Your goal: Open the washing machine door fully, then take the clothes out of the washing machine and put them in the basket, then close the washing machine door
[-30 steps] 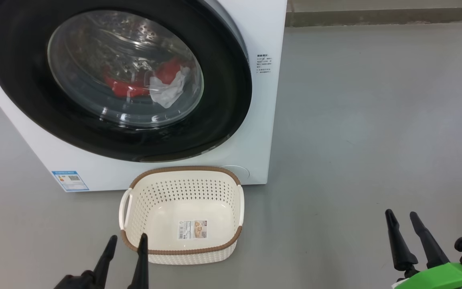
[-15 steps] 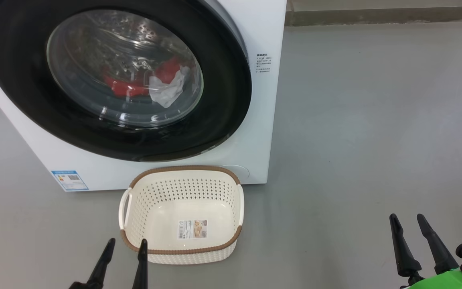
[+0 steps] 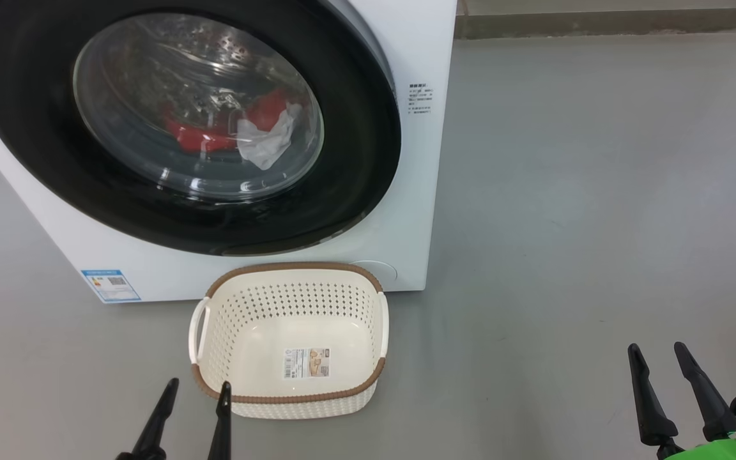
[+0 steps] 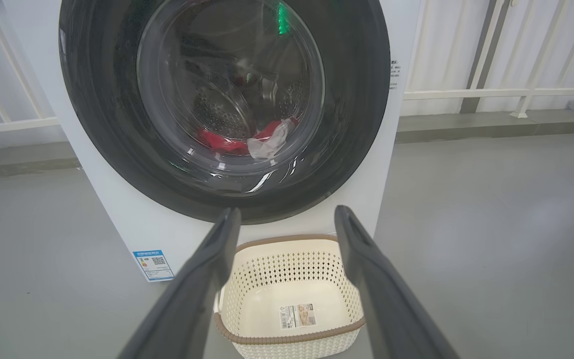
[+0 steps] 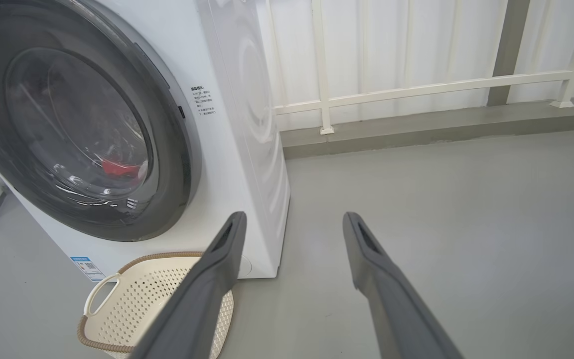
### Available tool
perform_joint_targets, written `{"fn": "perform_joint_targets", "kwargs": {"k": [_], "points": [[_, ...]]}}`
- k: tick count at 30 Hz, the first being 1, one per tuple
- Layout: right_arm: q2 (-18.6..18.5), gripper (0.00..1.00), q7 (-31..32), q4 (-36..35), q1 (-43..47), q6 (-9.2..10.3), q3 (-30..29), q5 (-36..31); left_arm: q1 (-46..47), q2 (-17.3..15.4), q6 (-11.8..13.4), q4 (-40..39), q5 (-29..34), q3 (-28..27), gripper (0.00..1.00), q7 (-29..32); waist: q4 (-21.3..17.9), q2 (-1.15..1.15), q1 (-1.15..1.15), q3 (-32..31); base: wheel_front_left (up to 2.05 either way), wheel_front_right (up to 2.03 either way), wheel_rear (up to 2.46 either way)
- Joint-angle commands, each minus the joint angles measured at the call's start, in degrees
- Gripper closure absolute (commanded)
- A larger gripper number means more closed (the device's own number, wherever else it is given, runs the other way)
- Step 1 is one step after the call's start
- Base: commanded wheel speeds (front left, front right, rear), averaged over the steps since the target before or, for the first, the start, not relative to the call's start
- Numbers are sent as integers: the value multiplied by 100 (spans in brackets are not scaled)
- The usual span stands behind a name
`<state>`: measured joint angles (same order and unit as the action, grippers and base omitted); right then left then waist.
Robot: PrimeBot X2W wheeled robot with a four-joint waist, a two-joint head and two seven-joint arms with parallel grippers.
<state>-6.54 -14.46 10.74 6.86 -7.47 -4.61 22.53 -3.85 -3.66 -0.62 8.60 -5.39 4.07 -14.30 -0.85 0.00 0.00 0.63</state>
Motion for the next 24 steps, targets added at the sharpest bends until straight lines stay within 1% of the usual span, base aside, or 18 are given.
{"fn": "perform_joint_targets", "kwargs": {"k": [1,10,11,12,13,18,24], "points": [[-87,0,-53,-147,-106,-2,118,-78,43,-3,-69,-87,29,-228,0,-70,-5,0,0,5,0,0,0],[-30,0,-53,-172,-113,-2,124,8,28,31,-118,-113,80,-253,0,-70,-14,0,0,15,0,0,0],[-16,12,-53,-182,-123,-2,144,49,26,35,-123,-115,82,-254,0,-70,-17,0,0,18,0,0,0],[-3,62,-53,-198,-143,-2,165,90,28,38,-128,-117,82,-253,0,-70,-20,0,0,23,0,0,0],[13,100,-53,-223,-180,-2,174,127,33,41,-131,-121,82,-253,0,-70,-27,0,0,31,0,0,0],[118,100,-53,-286,-473,-2,379,459,83,56,-149,-139,97,-200,0,-70,-8,0,0,97,0,0,0],[171,100,-54,-228,-1147,-2,599,1107,214,67,-173,-169,108,-84,0,-70,102,0,0,290,0,0,0]]}}
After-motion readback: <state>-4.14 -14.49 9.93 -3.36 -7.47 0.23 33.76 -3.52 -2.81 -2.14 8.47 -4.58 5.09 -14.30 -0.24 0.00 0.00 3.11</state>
